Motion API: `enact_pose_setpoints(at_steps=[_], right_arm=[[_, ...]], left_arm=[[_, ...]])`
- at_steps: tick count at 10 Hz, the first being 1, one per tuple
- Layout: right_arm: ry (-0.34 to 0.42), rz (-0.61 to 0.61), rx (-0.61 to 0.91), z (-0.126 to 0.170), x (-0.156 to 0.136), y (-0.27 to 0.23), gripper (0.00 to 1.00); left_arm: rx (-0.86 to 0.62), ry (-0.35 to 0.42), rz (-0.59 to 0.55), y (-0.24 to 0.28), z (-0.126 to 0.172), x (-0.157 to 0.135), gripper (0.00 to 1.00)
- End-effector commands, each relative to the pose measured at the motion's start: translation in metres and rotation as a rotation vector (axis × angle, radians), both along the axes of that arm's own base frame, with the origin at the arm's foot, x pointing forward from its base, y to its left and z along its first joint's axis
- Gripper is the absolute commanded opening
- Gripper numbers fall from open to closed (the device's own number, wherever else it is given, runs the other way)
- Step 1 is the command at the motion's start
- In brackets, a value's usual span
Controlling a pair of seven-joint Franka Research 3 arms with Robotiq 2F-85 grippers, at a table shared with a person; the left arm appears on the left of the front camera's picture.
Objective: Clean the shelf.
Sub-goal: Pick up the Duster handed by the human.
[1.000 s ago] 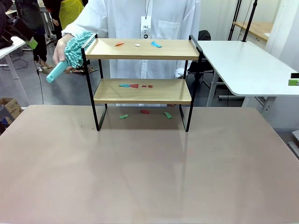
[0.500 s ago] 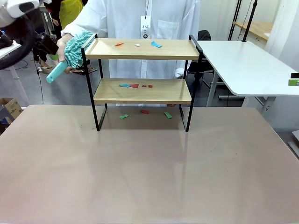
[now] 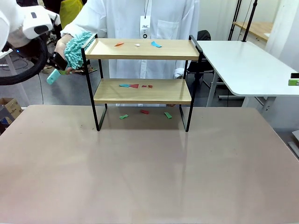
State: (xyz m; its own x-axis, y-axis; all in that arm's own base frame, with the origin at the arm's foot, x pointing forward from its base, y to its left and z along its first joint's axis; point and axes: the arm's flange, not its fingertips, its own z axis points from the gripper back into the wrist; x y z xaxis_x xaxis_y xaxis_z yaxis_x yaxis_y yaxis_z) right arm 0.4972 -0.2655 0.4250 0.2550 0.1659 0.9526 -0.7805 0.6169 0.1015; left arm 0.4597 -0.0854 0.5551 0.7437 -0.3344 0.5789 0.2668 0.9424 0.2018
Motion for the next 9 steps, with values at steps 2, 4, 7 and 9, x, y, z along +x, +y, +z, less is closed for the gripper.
enact_pose_setpoints(at_steps=[2, 4, 7, 9], right_arm=[[-0.005, 0.001, -0.002, 0.002, 0.0, 0.001, 1.0], [-0.005, 0.001, -0.002, 0.002, 0.0, 0.001, 1.0], [-0.005, 0.001, -0.002, 0.002, 0.0, 0.001, 1.0], [-0.005, 0.001, -0.002, 0.002, 0.0, 0.001, 1.0]], left_arm=[[-0.002, 0.022, 0.02, -0.006, -0.014, 0.001, 1.0], [-0.013, 0.028, 0.013, -0.006, -0.016, 0.003, 1.0], [-0.026, 0.051, 0.041, -0.002, -0.016, 0.007, 0.41], [-0.028, 0.061, 0.056, 0.0, -0.018, 0.009, 0.36]])
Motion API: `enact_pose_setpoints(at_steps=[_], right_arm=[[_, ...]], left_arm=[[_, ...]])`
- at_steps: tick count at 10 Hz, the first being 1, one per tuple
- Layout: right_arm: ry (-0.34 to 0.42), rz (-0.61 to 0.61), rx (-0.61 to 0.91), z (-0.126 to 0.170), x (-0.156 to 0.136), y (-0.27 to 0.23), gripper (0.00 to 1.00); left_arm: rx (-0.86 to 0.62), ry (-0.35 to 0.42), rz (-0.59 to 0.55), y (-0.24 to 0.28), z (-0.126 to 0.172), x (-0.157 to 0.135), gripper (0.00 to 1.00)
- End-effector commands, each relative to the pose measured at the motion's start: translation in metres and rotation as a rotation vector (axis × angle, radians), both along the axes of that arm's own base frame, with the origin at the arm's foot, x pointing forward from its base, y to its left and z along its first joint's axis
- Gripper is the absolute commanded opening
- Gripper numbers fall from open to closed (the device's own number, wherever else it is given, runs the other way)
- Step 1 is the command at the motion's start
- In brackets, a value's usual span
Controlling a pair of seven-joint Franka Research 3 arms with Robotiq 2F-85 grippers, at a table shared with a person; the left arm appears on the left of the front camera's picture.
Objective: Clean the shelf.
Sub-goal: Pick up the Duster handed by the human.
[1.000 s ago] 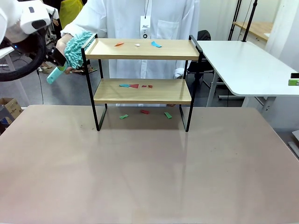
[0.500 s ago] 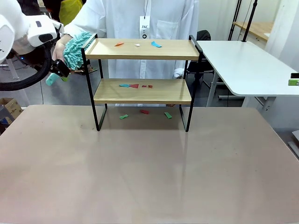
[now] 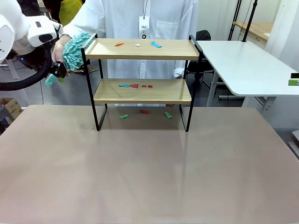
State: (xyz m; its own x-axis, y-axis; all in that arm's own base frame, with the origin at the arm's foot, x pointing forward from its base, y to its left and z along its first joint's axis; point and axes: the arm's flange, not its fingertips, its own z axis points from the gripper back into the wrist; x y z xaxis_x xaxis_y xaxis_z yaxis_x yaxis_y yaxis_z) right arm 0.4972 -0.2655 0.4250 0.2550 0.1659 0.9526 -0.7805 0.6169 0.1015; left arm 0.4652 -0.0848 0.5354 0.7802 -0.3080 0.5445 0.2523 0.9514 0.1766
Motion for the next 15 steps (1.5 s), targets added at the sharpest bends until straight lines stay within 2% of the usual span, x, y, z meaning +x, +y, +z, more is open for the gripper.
enact_pose_setpoints(at_steps=[1, 5, 10, 11, 15], right_arm=[[-0.005, 0.001, -0.002, 0.0024, 0.0002, 0.0011, 1.0], [-0.005, 0.001, -0.002, 0.0024, 0.0002, 0.0011, 1.0], [-0.005, 0.001, -0.002, 0.0024, 0.0002, 0.0011, 1.0], [-0.005, 0.001, -0.002, 0.0024, 0.0002, 0.0011, 1.0], [-0.005, 0.001, -0.002, 0.0024, 0.0002, 0.0011, 1.0]], left_arm=[[-0.015, 0.014, 0.035, -0.0002, 0.0019, 0.0046, 0.0], [-0.023, 0.036, 0.065, 0.0003, 0.0012, 0.0063, 0.0], [-0.067, 0.045, 0.19, 0.0016, 0.0023, 0.0082, 0.0], [-0.045, 0.045, 0.105, 0.0056, -0.0002, 0.0033, 0.0], [-0.045, 0.045, 0.105, 0.0056, -0.0002, 0.0033, 0.0]])
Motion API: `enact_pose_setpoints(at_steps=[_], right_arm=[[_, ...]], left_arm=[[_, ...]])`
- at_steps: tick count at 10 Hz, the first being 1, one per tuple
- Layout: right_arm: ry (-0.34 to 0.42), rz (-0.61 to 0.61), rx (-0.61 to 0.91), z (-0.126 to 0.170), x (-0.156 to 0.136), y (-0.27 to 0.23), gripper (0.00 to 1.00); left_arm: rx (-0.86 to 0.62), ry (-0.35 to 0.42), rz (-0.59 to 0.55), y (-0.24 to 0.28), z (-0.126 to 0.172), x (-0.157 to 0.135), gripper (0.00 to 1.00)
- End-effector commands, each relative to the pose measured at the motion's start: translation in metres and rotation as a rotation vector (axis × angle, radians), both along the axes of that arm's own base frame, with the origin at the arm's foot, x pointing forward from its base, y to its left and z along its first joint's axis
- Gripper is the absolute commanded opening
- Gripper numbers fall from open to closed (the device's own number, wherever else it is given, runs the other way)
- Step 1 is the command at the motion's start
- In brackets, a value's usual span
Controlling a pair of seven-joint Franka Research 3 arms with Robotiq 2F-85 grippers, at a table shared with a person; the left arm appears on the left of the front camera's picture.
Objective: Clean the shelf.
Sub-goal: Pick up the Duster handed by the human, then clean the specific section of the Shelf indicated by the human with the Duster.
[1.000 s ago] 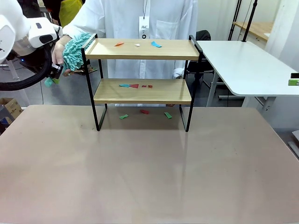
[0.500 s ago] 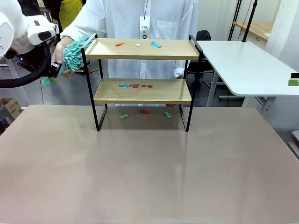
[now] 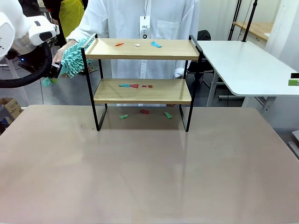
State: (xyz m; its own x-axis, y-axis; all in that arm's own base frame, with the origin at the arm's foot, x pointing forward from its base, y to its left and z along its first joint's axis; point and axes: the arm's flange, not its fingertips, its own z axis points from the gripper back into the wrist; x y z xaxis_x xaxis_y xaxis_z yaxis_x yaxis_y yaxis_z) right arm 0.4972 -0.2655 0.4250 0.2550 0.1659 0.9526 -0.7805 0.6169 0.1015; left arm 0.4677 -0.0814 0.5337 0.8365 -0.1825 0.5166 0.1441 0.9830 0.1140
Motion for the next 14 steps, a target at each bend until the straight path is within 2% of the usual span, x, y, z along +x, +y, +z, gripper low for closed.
enact_pose_setpoints(at_steps=[1, 12, 13, 14], right_arm=[[-0.005, 0.001, -0.002, 0.002, 0.0, 0.001, 1.0], [-0.005, 0.001, -0.002, 0.002, 0.0, 0.001, 1.0], [-0.005, 0.001, -0.002, 0.002, 0.0, 0.001, 1.0], [-0.005, 0.001, -0.002, 0.002, 0.0, 0.001, 1.0]], left_arm=[[0.009, -0.006, -0.014, 0.002, 0.002, 0.001, 0.0], [0.009, -0.006, -0.014, 0.002, 0.002, 0.001, 0.0], [0.001, 0.001, -0.001, 0.0, 0.0, 0.0, 0.13], [0.075, 0.021, 0.002, 0.016, 0.015, -0.006, 0.13]])
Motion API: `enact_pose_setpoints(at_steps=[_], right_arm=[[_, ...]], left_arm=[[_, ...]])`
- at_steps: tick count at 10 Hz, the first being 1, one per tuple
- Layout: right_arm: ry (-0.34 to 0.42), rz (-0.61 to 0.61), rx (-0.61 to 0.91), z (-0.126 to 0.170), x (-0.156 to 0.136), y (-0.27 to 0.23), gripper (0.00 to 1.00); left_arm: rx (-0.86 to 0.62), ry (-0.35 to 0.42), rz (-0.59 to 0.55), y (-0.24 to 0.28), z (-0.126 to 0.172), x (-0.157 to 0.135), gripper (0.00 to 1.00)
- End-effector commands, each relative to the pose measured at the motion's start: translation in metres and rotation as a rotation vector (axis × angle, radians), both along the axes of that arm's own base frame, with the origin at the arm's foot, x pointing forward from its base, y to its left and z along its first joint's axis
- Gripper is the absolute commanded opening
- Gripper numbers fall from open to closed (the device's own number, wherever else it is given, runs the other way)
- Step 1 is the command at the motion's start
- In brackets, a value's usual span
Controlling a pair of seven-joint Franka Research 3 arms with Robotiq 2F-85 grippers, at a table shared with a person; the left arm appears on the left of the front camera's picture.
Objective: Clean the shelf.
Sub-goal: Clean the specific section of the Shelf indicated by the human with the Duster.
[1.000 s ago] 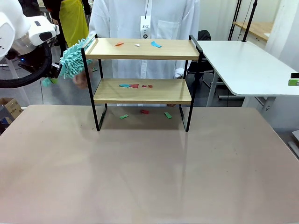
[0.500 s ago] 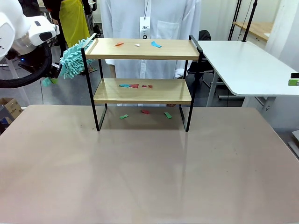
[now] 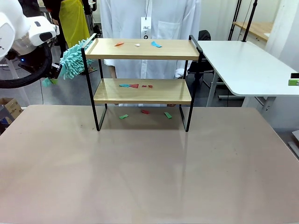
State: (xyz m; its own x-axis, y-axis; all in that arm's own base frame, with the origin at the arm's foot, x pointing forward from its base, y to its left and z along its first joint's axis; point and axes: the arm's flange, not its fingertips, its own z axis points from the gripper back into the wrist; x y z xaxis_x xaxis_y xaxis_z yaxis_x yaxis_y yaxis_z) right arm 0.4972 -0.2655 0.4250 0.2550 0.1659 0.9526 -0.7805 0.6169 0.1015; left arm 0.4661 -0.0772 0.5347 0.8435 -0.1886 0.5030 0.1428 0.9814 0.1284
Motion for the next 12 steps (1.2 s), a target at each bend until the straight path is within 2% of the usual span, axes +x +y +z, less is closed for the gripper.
enact_pose_setpoints(at_steps=[1, 5, 8, 10, 11, 12], right_arm=[[-0.005, 0.001, -0.002, 0.002, 0.0, 0.001, 1.0], [-0.005, 0.001, -0.002, 0.002, 0.0, 0.001, 1.0], [-0.005, 0.001, -0.002, 0.002, 0.0, 0.001, 1.0], [-0.005, 0.001, -0.002, 0.002, 0.0, 0.001, 1.0], [-0.005, 0.001, -0.002, 0.002, 0.0, 0.001, 1.0], [-0.005, 0.001, -0.002, 0.002, 0.0, 0.001, 1.0]], left_arm=[[0.124, 0.04, -0.025, 0.03, 0.032, -0.019, 0.13], [0.389, 0.208, -0.224, 0.08, 0.083, -0.075, 0.13], [0.604, 0.367, -0.557, 0.082, 0.091, -0.126, 0.13], [0.687, 0.445, -0.766, 0.077, 0.099, -0.161, 0.13], [0.689, 0.524, -0.907, 0.073, 0.102, -0.175, 0.13], [0.747, 0.566, -1.046, 0.065, 0.101, -0.19, 0.13]])
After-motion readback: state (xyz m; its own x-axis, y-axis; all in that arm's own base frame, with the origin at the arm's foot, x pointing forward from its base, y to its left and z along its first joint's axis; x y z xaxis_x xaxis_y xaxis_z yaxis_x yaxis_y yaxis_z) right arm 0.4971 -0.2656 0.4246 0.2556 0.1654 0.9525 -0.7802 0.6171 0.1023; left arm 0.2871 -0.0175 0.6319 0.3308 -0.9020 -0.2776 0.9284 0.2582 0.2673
